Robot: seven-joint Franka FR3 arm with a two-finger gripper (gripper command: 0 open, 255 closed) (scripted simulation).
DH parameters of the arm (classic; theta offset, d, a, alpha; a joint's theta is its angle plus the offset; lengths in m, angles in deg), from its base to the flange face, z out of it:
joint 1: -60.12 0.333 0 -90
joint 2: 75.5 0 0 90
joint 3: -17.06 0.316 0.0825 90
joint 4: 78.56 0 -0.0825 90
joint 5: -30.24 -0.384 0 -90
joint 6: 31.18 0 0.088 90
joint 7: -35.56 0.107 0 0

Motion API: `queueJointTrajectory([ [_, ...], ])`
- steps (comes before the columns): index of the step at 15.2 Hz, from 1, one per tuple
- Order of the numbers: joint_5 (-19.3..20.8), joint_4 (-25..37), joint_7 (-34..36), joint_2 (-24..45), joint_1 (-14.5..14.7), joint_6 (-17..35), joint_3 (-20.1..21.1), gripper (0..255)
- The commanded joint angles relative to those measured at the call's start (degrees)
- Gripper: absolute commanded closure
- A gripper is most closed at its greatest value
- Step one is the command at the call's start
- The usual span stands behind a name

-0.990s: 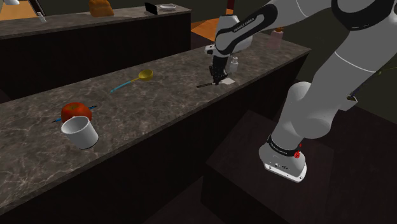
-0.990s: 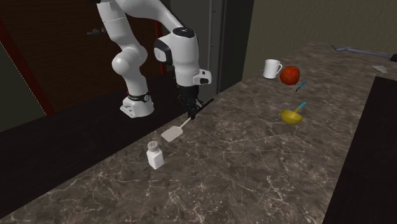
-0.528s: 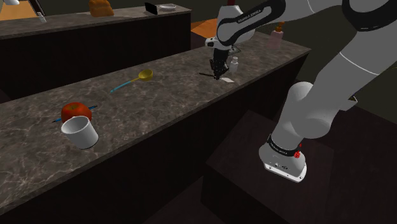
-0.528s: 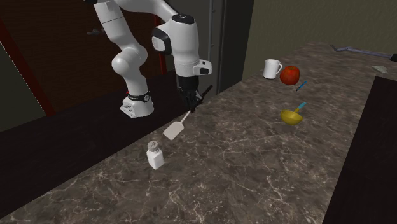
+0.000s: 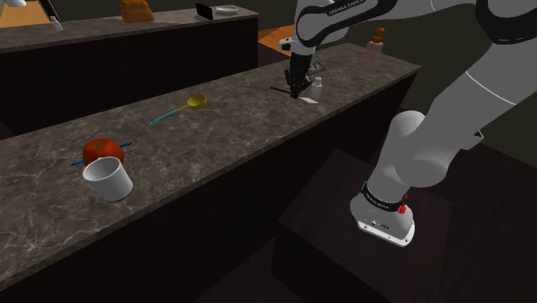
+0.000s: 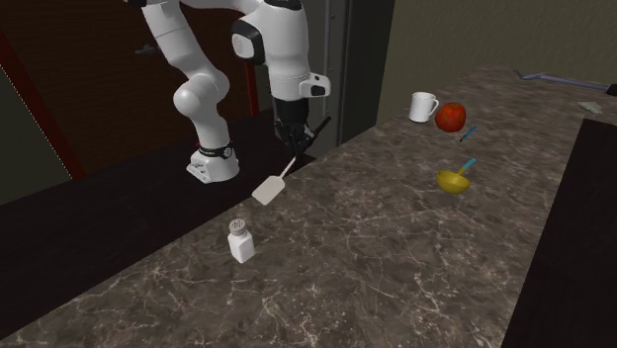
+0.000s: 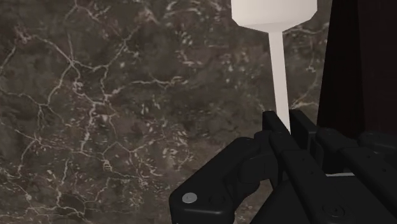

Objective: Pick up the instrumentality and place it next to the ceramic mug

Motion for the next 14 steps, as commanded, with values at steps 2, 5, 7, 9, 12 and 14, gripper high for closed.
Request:
queueJointTrajectory([
  [2,0.2,1.5,0.4,-0.8,0.0,-2.3,0.5,255],
  [5,0.3,3.3,0.7,-1.5,-0.1,-4.7,0.9,255],
  [7,0.4,4.5,0.8,-1.9,-0.1,-6.3,1.2,255],
  [9,0.4,5.7,1.0,-2.3,0.0,-7.9,1.5,255],
  [12,0.4,7.7,1.2,-2.7,0.0,-10.2,1.9,255],
  [14,-0.1,8.2,2.5,-2.5,0.6,-10.7,2.9,255],
])
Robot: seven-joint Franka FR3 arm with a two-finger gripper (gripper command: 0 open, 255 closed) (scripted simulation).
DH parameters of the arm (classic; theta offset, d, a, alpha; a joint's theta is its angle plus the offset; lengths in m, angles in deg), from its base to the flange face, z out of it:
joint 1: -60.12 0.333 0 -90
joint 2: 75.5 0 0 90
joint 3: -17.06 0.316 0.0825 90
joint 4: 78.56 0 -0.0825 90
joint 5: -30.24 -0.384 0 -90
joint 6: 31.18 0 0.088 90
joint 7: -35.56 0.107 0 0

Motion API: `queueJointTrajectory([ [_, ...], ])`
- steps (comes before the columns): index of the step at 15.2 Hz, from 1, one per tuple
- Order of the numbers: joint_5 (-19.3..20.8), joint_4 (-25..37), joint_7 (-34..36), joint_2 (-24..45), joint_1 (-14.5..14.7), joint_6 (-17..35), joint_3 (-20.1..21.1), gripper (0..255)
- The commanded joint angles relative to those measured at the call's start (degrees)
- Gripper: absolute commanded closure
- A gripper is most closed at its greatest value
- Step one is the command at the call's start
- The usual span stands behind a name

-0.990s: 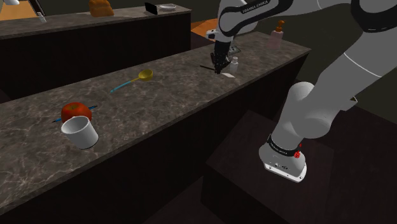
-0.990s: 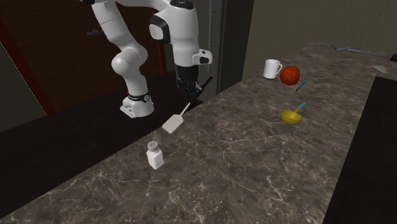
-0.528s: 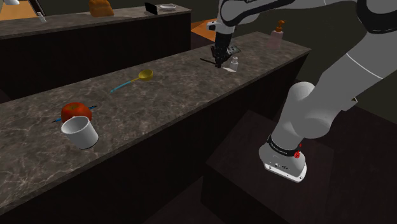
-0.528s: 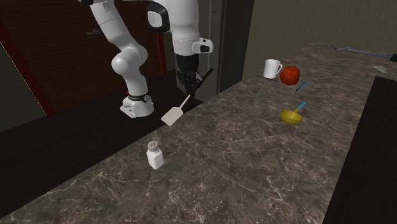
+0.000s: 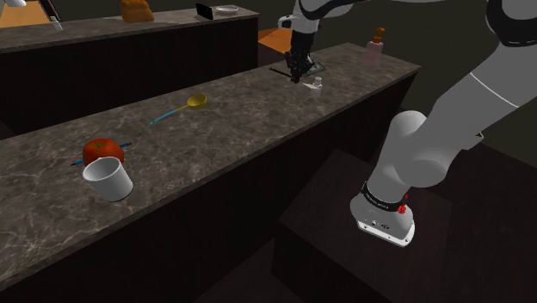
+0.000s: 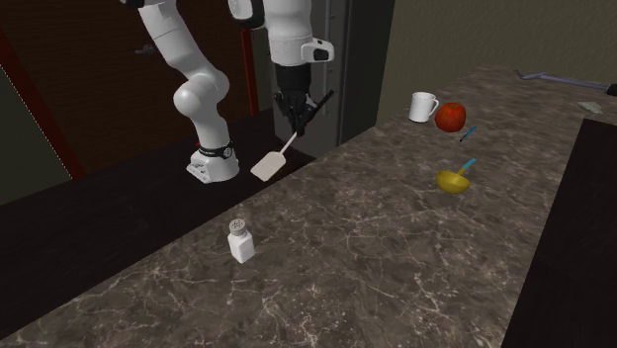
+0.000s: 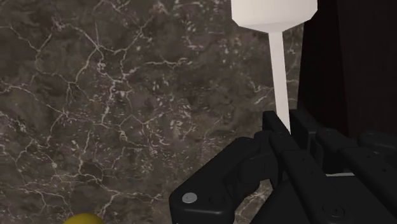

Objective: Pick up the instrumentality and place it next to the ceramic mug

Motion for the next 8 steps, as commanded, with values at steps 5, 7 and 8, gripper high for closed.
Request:
queueJointTrajectory([
  [5,-2.5,1.2,6.7,2.3,3.3,0.7,4.7,255],
  [7,-3.5,2.0,9.0,3.6,4.5,1.0,6.3,255],
  [8,-4.0,2.5,10.1,4.3,5.1,1.2,7.0,255],
])
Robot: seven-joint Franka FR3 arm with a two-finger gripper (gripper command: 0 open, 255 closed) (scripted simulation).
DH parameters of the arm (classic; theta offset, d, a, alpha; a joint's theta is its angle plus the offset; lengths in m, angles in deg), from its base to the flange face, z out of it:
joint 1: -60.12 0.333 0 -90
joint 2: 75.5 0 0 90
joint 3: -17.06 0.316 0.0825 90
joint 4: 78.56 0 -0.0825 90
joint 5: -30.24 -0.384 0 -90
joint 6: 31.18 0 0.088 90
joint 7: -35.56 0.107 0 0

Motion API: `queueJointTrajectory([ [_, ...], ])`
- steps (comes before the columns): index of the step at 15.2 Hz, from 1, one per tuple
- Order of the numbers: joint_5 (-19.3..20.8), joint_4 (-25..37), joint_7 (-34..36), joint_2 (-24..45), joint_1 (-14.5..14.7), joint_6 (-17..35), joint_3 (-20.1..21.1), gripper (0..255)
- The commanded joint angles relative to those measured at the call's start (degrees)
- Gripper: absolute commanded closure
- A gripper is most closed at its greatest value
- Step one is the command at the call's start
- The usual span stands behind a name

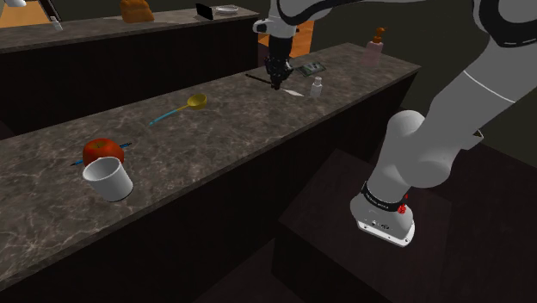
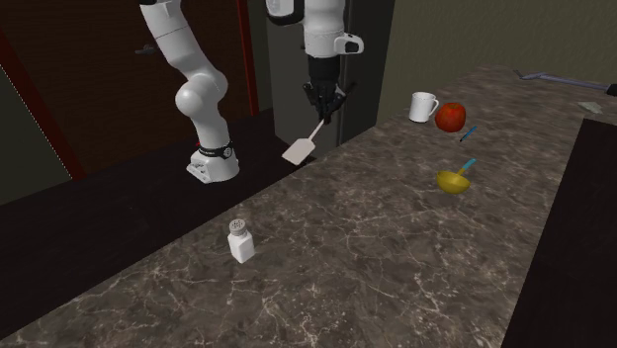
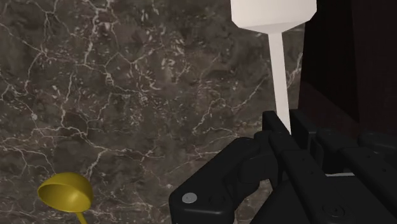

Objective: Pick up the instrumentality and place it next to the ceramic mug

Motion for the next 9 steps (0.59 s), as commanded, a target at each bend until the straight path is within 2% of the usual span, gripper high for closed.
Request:
queueJointTrajectory([
  [1,-1.1,1.7,2.1,1.8,1.3,0.0,1.4,255],
  [9,-4.8,8.6,10.2,9.6,5.9,0.6,6.6,255],
])
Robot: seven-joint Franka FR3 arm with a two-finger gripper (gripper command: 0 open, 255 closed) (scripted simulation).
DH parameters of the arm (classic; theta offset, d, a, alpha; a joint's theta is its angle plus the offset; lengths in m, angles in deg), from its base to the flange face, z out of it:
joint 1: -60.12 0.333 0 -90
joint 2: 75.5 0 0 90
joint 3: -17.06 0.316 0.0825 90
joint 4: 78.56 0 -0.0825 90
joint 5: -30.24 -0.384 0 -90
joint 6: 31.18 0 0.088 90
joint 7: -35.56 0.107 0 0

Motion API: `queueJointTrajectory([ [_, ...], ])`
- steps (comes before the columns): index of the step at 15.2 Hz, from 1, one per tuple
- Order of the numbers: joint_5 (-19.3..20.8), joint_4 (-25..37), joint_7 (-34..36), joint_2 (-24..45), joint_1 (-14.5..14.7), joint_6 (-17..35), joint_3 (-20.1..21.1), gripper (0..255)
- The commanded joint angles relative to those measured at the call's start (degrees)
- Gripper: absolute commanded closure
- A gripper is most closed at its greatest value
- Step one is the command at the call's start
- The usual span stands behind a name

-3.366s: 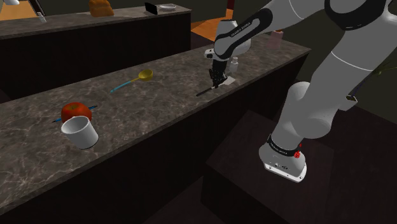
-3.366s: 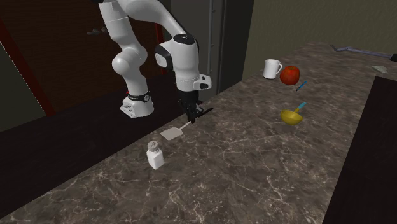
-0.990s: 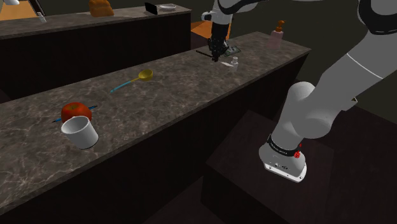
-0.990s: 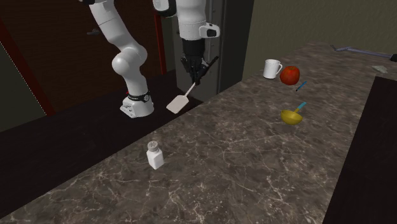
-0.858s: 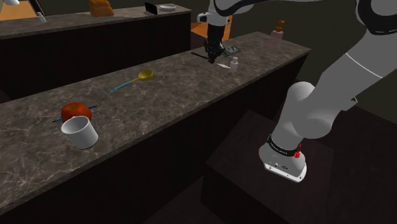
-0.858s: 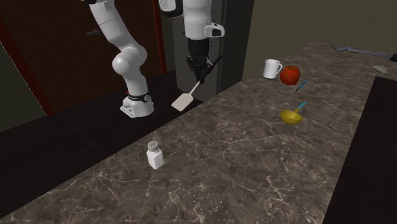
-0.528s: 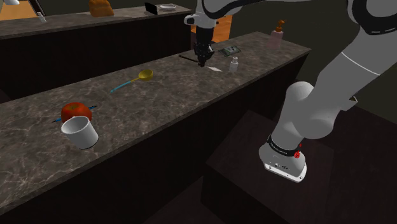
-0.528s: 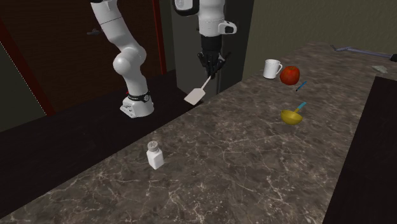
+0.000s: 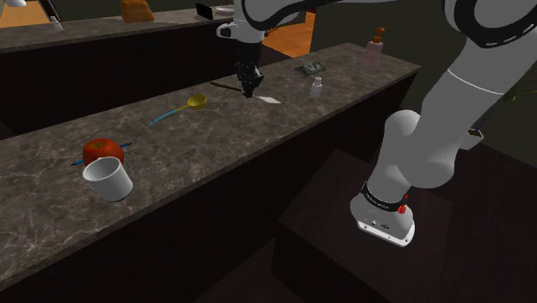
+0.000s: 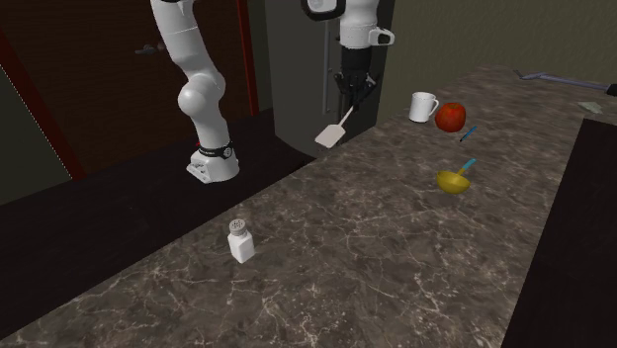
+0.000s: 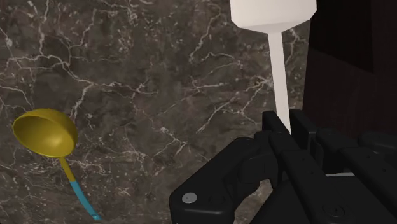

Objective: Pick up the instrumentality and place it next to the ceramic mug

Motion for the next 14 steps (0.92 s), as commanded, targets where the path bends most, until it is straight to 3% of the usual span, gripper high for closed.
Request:
queueJointTrajectory([
  [1,-0.9,2.2,2.1,2.3,1.2,0.1,1.3,255],
  [14,-4.9,24.5,13.3,20.9,7.2,-3.6,7.2,255],
])
